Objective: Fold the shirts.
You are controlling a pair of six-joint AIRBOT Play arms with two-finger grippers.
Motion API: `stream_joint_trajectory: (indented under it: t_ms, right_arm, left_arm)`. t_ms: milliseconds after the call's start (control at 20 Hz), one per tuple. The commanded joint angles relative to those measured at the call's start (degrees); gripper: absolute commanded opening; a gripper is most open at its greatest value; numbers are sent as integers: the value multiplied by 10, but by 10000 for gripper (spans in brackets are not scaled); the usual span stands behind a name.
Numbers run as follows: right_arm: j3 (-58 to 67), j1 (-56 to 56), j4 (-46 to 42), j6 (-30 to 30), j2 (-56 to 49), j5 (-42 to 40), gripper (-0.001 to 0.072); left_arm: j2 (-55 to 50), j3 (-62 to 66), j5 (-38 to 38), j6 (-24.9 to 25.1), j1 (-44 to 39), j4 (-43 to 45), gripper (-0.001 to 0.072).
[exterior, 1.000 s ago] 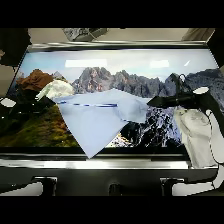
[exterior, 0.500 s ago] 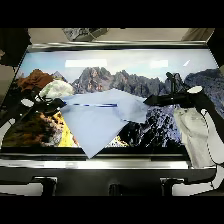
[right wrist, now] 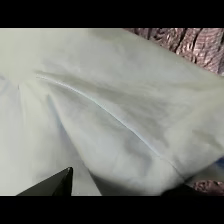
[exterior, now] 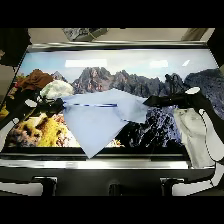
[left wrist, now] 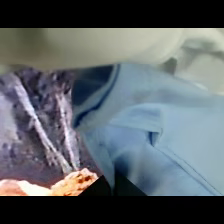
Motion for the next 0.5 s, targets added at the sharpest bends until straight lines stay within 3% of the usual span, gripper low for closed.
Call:
stream_joint_trajectory:
  t_ms: [0, 50, 100, 150, 200, 450]
  right_arm:
    - [0, 0, 2, 4, -7, -18, 530]
    - [0, 0, 5, 5, -7, -26, 527]
    - [0, 0, 5, 4, -7, -26, 389]
    - [0, 0, 5, 4, -7, -29, 82]
    - [1, 0, 7, 1, -5, -28, 48]
    - [84, 0, -17, -68, 95, -13, 48]
  left_arm:
    - [0, 0, 2, -7, -1, 3, 35]
    - [1, 0, 1, -5, -1, 3, 35]
    - [2, 0, 1, -3, -1, 3, 35]
    - [2, 0, 1, -3, -1, 3, 35]
    - [5, 0, 1, -1, -1, 3, 34]
    - [113, 68, 1, 67, 0, 3, 32]
